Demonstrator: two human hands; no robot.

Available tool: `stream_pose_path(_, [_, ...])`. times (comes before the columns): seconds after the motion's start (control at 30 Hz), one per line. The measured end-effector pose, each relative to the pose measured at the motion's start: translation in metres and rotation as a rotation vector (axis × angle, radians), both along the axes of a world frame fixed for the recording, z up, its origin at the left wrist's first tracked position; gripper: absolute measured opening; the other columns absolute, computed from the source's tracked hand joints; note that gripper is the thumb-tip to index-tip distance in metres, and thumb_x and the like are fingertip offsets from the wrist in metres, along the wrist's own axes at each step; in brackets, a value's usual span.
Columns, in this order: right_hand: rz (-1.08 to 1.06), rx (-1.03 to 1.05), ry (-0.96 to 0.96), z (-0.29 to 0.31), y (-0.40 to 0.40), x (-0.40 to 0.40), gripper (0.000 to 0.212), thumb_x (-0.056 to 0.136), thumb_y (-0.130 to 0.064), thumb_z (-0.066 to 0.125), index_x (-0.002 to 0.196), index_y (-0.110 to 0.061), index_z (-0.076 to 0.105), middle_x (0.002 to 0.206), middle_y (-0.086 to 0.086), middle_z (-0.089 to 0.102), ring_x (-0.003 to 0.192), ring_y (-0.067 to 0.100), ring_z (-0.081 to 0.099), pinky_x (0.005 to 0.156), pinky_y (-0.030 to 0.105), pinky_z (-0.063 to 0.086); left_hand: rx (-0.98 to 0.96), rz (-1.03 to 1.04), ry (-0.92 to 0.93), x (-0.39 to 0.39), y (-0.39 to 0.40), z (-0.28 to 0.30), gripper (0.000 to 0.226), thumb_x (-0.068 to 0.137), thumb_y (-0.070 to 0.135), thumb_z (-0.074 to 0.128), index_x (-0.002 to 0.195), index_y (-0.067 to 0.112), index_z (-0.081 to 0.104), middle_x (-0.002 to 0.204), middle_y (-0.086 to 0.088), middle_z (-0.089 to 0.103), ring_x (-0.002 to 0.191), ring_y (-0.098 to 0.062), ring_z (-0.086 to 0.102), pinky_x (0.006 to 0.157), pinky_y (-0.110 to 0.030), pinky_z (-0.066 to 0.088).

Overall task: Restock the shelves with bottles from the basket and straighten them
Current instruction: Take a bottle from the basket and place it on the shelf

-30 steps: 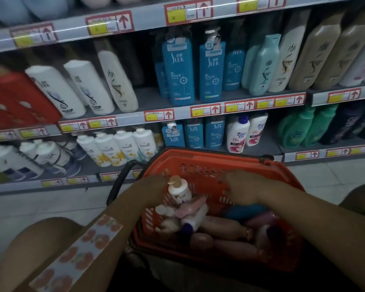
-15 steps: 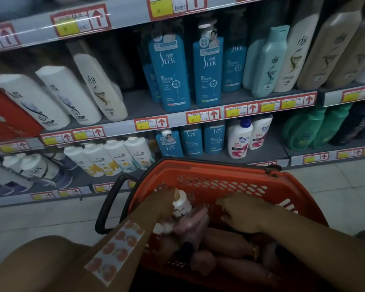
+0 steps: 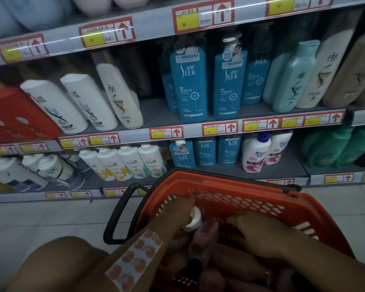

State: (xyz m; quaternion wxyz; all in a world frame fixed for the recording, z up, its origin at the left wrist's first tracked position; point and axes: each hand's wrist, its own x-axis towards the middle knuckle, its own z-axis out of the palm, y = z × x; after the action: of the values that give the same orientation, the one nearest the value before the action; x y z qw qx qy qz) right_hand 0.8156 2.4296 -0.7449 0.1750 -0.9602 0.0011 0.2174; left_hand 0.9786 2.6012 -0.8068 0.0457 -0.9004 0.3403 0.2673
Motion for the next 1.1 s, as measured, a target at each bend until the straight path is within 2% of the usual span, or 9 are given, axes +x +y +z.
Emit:
stream_pose_path(0.2, [-0.003, -0.017, 0.030, 0.001, 0.001, -0.001, 0.038, 0.095, -0.037, 0.053, 0.132, -0.026, 0.056, 0.134, 0.001, 0.058, 0.124, 0.022, 0.055, 0.098, 0.028, 0.044, -0.100, -0.116, -0.031, -0.009, -0.004, 0.043, 0.040, 0.088, 0.018, 0.067, 0.127, 0.018, 0.057, 0.127, -0.008, 0.061, 0.114, -0.029, 0.059, 0.085, -0.032, 0.043])
stream_pose_path(0.33, [-0.014, -0.002, 0.044, 0.001, 0.004, -0.002, 0.041, 0.095, -0.037, 0.055, 0.134, -0.026, 0.054, 0.135, 0.001, 0.058, 0.123, 0.020, 0.055, 0.096, 0.026, 0.043, -0.181, -0.212, -0.077, -0.021, -0.005, 0.084, 0.032, 0.083, 0.023, 0.071, 0.113, 0.024, 0.060, 0.114, -0.003, 0.063, 0.104, -0.026, 0.060, 0.071, -0.029, 0.036])
stream_pose_path(0.47, [-0.054, 0.126, -0.025, 0.001, 0.007, -0.001, 0.067, 0.092, -0.037, 0.063, 0.153, -0.028, 0.035, 0.151, -0.011, 0.046, 0.137, 0.011, 0.045, 0.105, 0.014, 0.032, -0.271, -0.275, -0.097, -0.034, 0.001, 0.119, 0.028, 0.082, 0.025, 0.070, 0.108, 0.025, 0.061, 0.107, -0.001, 0.063, 0.098, -0.024, 0.058, 0.070, -0.030, 0.035])
stream_pose_path(0.53, [-0.068, 0.222, -0.078, 0.002, 0.011, 0.001, 0.080, 0.088, -0.037, 0.069, 0.155, -0.033, 0.026, 0.147, -0.024, 0.034, 0.139, -0.002, 0.035, 0.103, 0.001, 0.019, -0.329, -0.286, -0.074, -0.037, 0.004, 0.131, 0.029, 0.079, 0.026, 0.072, 0.107, 0.027, 0.063, 0.105, 0.002, 0.064, 0.097, -0.022, 0.058, 0.072, -0.031, 0.042])
stream_pose_path(0.6, [-0.109, 0.316, -0.080, 0.001, 0.014, 0.003, 0.087, 0.077, -0.046, 0.072, 0.151, -0.040, 0.026, 0.145, -0.028, 0.031, 0.133, -0.009, 0.032, 0.099, -0.003, 0.018, -0.384, -0.285, -0.003, -0.036, 0.007, 0.141, 0.030, 0.078, 0.027, 0.074, 0.106, 0.030, 0.064, 0.105, 0.006, 0.066, 0.096, -0.018, 0.059, 0.077, -0.035, 0.049])
stream_pose_path(0.67, [-0.185, 0.407, -0.063, -0.004, 0.015, 0.005, 0.083, 0.064, -0.054, 0.071, 0.139, -0.051, 0.034, 0.145, -0.025, 0.046, 0.131, -0.007, 0.044, 0.102, 0.003, 0.029, -0.445, -0.287, 0.082, -0.035, 0.009, 0.151, 0.030, 0.077, 0.026, 0.075, 0.105, 0.030, 0.067, 0.102, 0.010, 0.067, 0.093, -0.012, 0.059, 0.079, -0.038, 0.052])
stream_pose_path(0.77, [-0.289, 0.514, -0.053, -0.017, 0.013, 0.006, 0.080, 0.057, -0.038, 0.084, 0.128, -0.047, 0.049, 0.128, -0.023, 0.063, 0.117, -0.003, 0.059, 0.104, 0.028, 0.048, -0.537, -0.282, 0.133, -0.035, 0.009, 0.165, 0.029, 0.077, 0.026, 0.077, 0.104, 0.030, 0.069, 0.102, 0.012, 0.068, 0.092, -0.007, 0.059, 0.081, -0.036, 0.053])
stream_pose_path(0.9, [-0.393, 0.681, -0.036, -0.010, 0.015, 0.009, 0.083, 0.063, -0.006, 0.089, 0.133, -0.029, 0.053, 0.117, -0.013, 0.071, 0.110, 0.004, 0.066, 0.096, 0.028, 0.055, -0.662, -0.213, 0.128, -0.032, 0.009, 0.178, 0.029, 0.079, 0.030, 0.078, 0.107, 0.029, 0.071, 0.103, 0.012, 0.068, 0.093, -0.004, 0.060, 0.083, -0.035, 0.053])
stream_pose_path(1.1, [-0.493, 0.867, 0.014, 0.003, 0.020, 0.010, 0.083, 0.060, -0.017, 0.087, 0.134, -0.033, 0.052, 0.118, 0.000, 0.072, 0.108, 0.027, 0.070, 0.087, 0.055, 0.059, -0.867, -0.081, 0.088, -0.022, 0.006, 0.192, 0.027, 0.079, 0.027, 0.081, 0.106, 0.026, 0.074, 0.101, 0.010, 0.070, 0.090, -0.002, 0.061, 0.080, -0.027, 0.050])
